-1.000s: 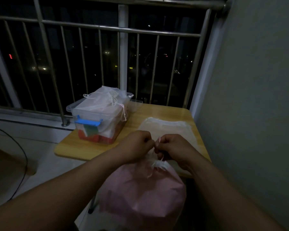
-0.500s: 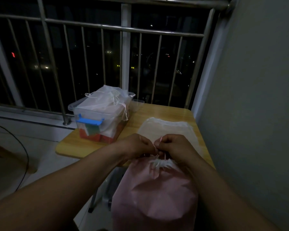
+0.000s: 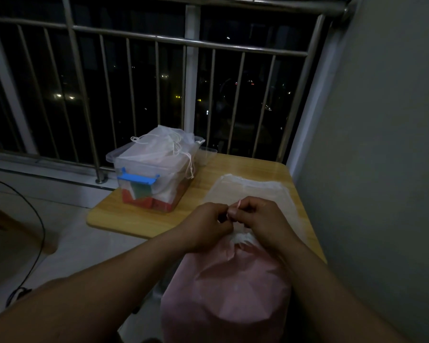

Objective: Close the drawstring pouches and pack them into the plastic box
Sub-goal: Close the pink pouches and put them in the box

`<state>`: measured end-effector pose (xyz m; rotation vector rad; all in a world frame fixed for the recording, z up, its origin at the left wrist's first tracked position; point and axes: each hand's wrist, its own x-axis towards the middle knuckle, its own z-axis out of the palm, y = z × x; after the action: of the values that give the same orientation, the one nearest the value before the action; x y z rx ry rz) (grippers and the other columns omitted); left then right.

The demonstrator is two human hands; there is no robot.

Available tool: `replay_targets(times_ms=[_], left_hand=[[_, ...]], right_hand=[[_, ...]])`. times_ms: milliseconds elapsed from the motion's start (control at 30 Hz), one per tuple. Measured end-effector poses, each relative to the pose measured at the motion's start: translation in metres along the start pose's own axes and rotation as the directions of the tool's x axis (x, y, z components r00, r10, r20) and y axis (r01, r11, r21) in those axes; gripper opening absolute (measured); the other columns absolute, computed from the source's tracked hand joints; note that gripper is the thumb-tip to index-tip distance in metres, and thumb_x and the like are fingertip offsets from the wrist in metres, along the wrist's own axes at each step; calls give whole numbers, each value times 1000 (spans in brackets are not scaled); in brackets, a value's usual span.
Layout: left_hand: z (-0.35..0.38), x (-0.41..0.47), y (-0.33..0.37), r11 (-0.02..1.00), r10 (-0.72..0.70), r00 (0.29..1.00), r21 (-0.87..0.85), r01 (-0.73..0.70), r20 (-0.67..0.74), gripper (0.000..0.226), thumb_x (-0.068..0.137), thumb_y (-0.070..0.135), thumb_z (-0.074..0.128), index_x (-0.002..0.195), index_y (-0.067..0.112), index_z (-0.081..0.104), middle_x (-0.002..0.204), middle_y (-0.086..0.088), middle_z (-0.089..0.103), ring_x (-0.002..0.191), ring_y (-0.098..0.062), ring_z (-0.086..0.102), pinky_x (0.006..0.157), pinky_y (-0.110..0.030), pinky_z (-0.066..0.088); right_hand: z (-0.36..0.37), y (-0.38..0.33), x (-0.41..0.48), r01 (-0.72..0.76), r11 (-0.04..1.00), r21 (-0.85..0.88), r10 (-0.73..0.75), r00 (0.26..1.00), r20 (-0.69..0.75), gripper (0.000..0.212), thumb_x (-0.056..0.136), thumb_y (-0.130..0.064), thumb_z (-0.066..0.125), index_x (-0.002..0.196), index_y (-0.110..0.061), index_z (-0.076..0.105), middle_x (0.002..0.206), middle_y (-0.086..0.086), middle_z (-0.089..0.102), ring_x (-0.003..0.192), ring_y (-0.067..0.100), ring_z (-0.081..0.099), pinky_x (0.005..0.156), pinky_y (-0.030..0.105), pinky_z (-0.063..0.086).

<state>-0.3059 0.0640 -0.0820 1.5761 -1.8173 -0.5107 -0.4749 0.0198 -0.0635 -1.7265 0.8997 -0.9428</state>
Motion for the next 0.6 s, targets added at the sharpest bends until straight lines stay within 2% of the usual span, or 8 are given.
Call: replay_targets(times_ms=[33,100,200,333,433,500,600], left_hand=[[0,0,1,1000,-15,1000,-9,15,9,14,94,21,65,103,22,76,94,4,74,86,-8,67,79,-29,54],[-4,1,2,996,-39,999,-78,41,26,14,96,19,65,101,17,78,97,3,77,89,-8,70,81,-25,54],[-13,2,2,980,-65,996,-186,75,60,15,97,23,69,93,11,74,83,-6,72,71,-12,63,66,-24,48],[-23,2,5,939,-83,991,-326,113,105,23,100,21,67,88,2,63,68,-3,60,58,-12,52,55,-25,43],[-28,3,7,893,-128,986,-422,160,103,17,103,20,62,92,7,61,77,-5,73,63,-12,61,59,-26,49],[-29,4,8,868,-169,982,-458,190,86,17,106,21,56,96,6,59,88,-11,77,67,-13,66,62,-26,52],[-29,4,12,845,-235,972,-487,220,31,21,109,22,49,99,5,56,82,-8,76,61,-11,67,55,-21,50]], right_hand=[[1,0,0,20,1000,5,-20,1000,0,8,91,-6,74,88,1,75,89,10,77,76,9,70,67,15,52],[2,-2,0,45,999,14,-45,999,-4,7,91,-4,74,88,2,75,88,12,77,78,13,71,70,15,53],[-1,-3,2,16,999,41,-14,999,-36,5,91,-7,74,87,-5,76,91,3,79,76,3,70,66,14,50],[-7,-4,6,-65,995,75,69,996,-48,5,91,-14,74,88,-15,78,93,0,78,72,2,66,66,20,50],[-7,-6,7,-88,991,101,94,994,-56,5,92,-13,73,90,-11,78,90,6,78,73,8,66,68,24,51],[-8,-6,7,-96,986,137,104,993,-58,7,93,-12,73,89,-10,78,92,11,78,80,17,69,76,34,55],[-11,-4,8,-107,987,123,113,992,-48,6,93,-15,74,89,-12,77,97,8,79,94,28,73,88,43,57]])
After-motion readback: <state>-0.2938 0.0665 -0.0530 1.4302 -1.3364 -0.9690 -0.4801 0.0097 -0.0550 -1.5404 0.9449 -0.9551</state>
